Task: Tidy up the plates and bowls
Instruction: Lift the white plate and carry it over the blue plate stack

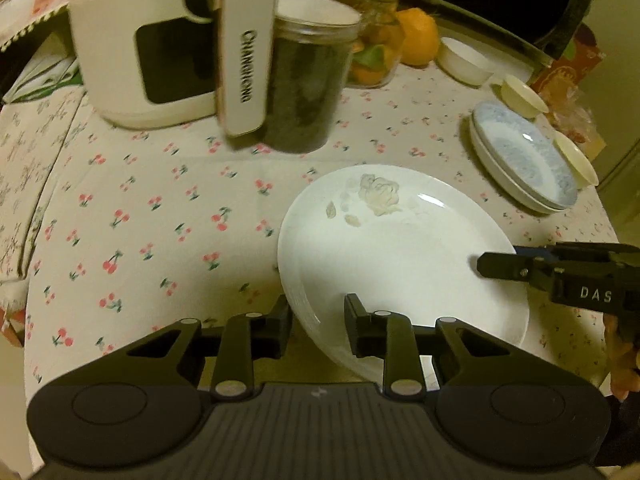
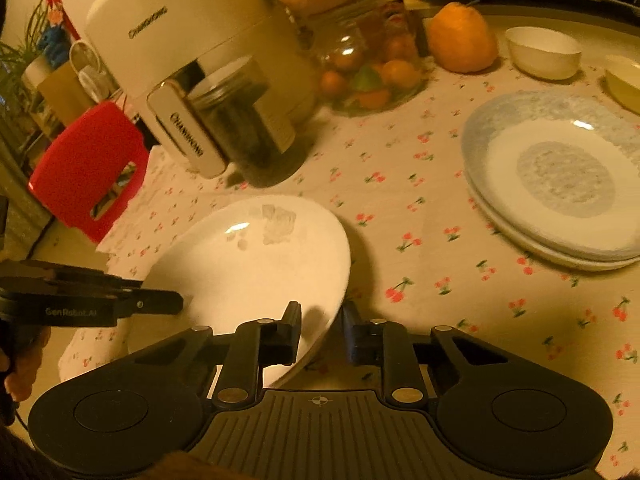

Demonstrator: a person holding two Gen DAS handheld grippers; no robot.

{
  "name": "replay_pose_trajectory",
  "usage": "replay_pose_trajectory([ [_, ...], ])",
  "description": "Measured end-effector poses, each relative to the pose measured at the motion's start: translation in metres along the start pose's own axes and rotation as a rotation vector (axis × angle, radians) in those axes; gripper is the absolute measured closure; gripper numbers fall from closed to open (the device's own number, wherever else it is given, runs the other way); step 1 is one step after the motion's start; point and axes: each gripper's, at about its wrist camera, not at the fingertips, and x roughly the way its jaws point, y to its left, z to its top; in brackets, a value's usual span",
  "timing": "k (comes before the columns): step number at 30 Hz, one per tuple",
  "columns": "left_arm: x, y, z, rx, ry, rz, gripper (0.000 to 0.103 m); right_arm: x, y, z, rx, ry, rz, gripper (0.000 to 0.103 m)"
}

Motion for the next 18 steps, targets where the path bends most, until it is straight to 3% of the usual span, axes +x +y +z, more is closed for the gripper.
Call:
replay_pose_trajectory([
  [18,-0.001,-0.029,0.022,0.002,-0.080,-0.026,0.078,-0.032,-0.025,0.020,0.034,-0.099,-0.021,0.081],
])
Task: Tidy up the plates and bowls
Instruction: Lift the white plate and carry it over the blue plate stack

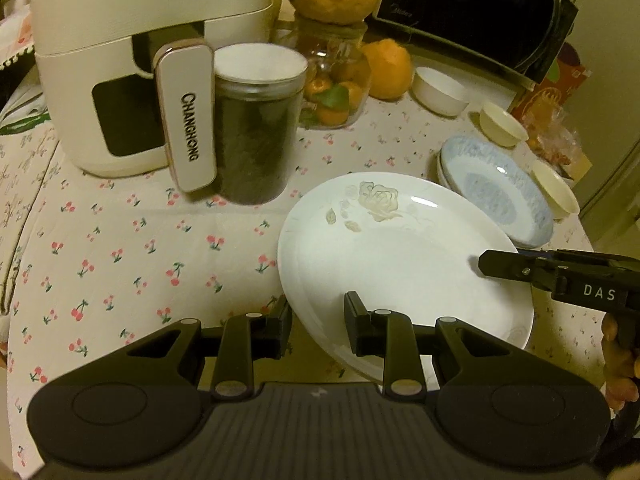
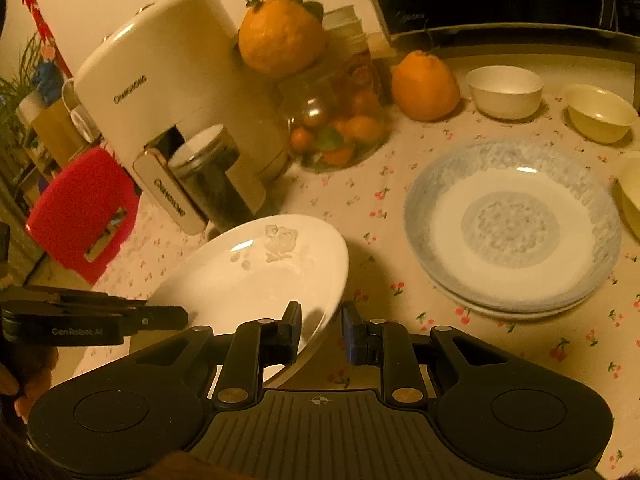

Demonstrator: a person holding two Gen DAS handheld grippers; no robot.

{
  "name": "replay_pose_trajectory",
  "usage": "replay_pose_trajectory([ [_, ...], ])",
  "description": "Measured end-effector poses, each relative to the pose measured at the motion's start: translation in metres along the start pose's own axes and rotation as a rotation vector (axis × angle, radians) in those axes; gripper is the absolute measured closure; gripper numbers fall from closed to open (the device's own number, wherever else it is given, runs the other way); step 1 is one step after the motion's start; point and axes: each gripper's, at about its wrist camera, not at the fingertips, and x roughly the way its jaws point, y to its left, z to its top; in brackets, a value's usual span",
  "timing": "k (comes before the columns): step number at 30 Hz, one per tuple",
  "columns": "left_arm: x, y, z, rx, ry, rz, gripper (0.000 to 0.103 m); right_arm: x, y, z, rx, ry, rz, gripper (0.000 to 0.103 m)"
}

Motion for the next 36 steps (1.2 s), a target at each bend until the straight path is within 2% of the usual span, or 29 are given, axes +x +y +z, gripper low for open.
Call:
replay_pose_trajectory([
  [11,0.004,-0.020,0.014,-0.005,-0.039,-0.015,0.078,-0.017,-0.020,0.014,0.024,-0.042,-0.004,0.081],
  [36,0.043,-0.092,0.047,0.020,-0.056,-0.066,0.078,-0.050,-0.097,0.031,0.155,-0.111,-0.077,0.081],
])
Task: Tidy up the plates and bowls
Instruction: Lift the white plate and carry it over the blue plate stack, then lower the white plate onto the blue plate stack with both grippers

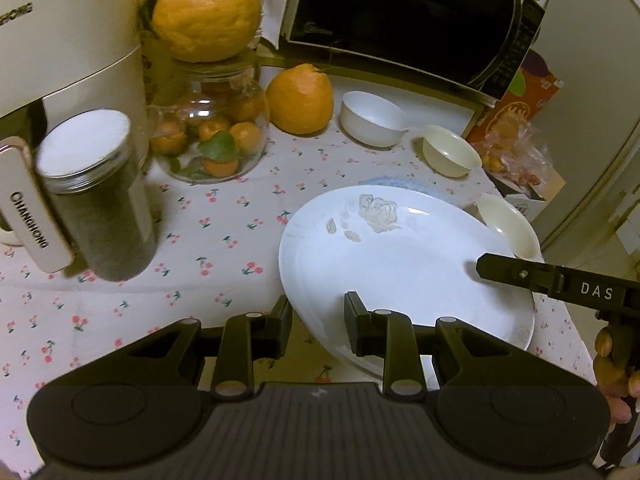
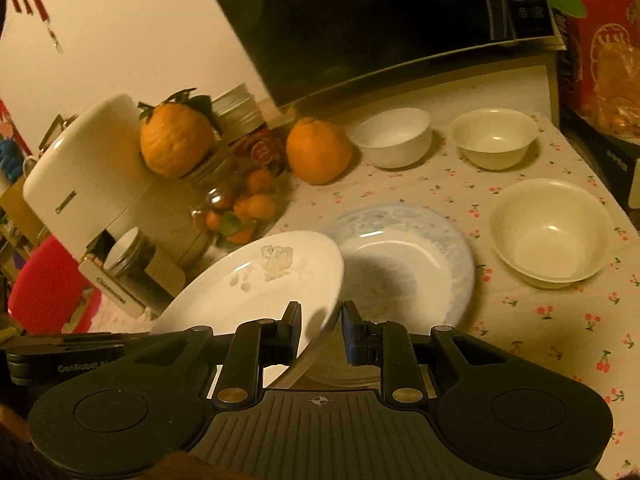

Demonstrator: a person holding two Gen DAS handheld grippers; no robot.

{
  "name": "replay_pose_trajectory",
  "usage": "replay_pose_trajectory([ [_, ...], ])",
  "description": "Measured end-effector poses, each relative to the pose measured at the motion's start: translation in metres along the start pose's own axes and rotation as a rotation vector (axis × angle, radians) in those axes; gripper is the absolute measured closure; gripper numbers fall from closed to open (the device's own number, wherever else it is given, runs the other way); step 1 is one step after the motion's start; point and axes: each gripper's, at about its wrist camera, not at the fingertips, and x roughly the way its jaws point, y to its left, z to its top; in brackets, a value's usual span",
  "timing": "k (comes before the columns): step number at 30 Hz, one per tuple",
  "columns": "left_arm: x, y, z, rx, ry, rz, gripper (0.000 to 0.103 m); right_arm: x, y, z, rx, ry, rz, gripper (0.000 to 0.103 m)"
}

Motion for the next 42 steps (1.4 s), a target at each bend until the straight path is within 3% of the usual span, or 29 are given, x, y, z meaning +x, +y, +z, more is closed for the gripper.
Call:
replay_pose_trajectory([
  [23,0.036,-0.044,0.010,0.039,-0.006,0.034,0.078,-0.004,-0.043,0.004,0.073,-0.004,-0.088,0.081],
  [42,0.047,-0.058,0.009,0.089,-0.006,0.082,0.078,0.003,-0.046,0.002,0.059,0.027,-0.149,0.081],
])
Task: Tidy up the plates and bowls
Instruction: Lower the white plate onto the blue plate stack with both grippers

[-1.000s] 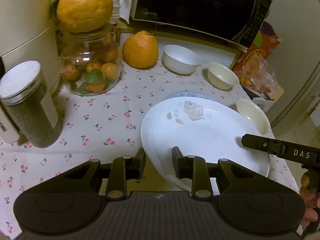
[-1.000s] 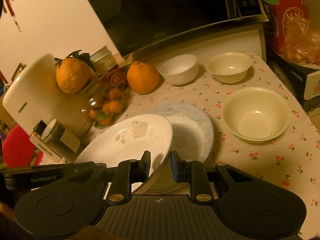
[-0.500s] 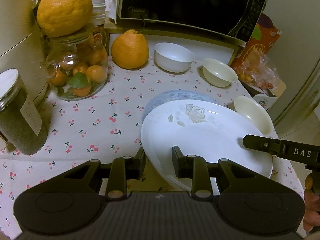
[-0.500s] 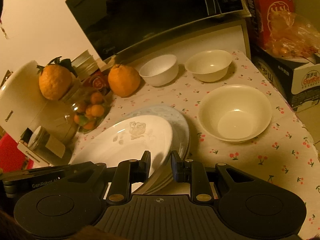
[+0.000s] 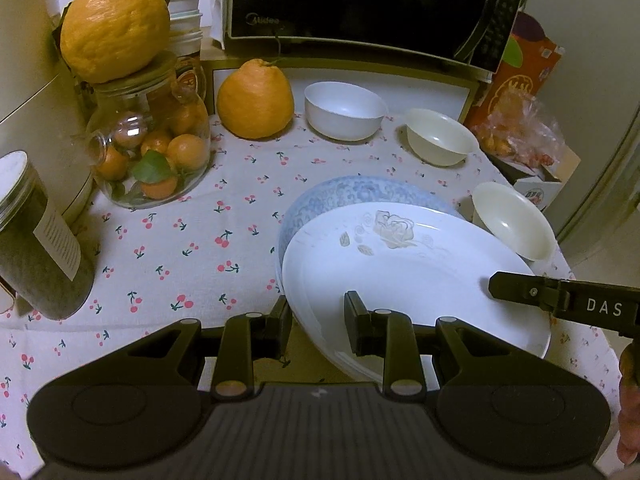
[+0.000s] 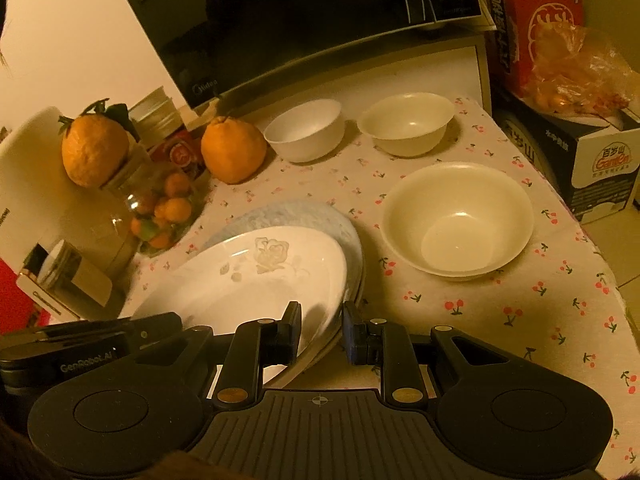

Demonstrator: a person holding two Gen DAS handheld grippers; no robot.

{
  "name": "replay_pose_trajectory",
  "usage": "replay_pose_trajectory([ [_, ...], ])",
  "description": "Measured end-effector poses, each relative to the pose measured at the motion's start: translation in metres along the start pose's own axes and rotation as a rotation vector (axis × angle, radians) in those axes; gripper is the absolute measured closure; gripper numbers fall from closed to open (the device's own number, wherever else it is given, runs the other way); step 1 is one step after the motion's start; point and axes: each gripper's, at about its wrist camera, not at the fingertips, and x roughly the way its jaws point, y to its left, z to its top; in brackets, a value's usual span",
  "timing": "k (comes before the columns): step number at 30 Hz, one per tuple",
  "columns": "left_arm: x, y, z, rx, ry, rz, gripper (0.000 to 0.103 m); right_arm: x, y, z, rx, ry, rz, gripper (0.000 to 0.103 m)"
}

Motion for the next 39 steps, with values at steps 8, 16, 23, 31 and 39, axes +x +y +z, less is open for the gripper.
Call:
replay_pose_trajectory([
  [8,0.002,-0.002,0.000,0.009,0.004,0.009,0.078,0.001,0.000,0.000,0.000,0.005,-0.014,0.081],
  [16,0.005,-0.005,0.000,0.013,0.009,0.020,0.078,0.002,0.000,0.000,0.000,0.009,-0.022,0.081],
  [23,0.007,-0.008,0.000,0.019,0.008,0.045,0.078,0.003,0.002,0.000,-0.006,0.008,-0.035,0.081],
  [31,0.009,-0.013,-0.001,0.032,-0.009,0.093,0.078,0.005,0.005,-0.001,-0.023,0.003,-0.053,0.081],
  [39,0.012,-0.019,-0.004,0.061,-0.049,0.136,0.077,0.009,0.008,-0.001,-0.052,-0.002,-0.071,0.081],
])
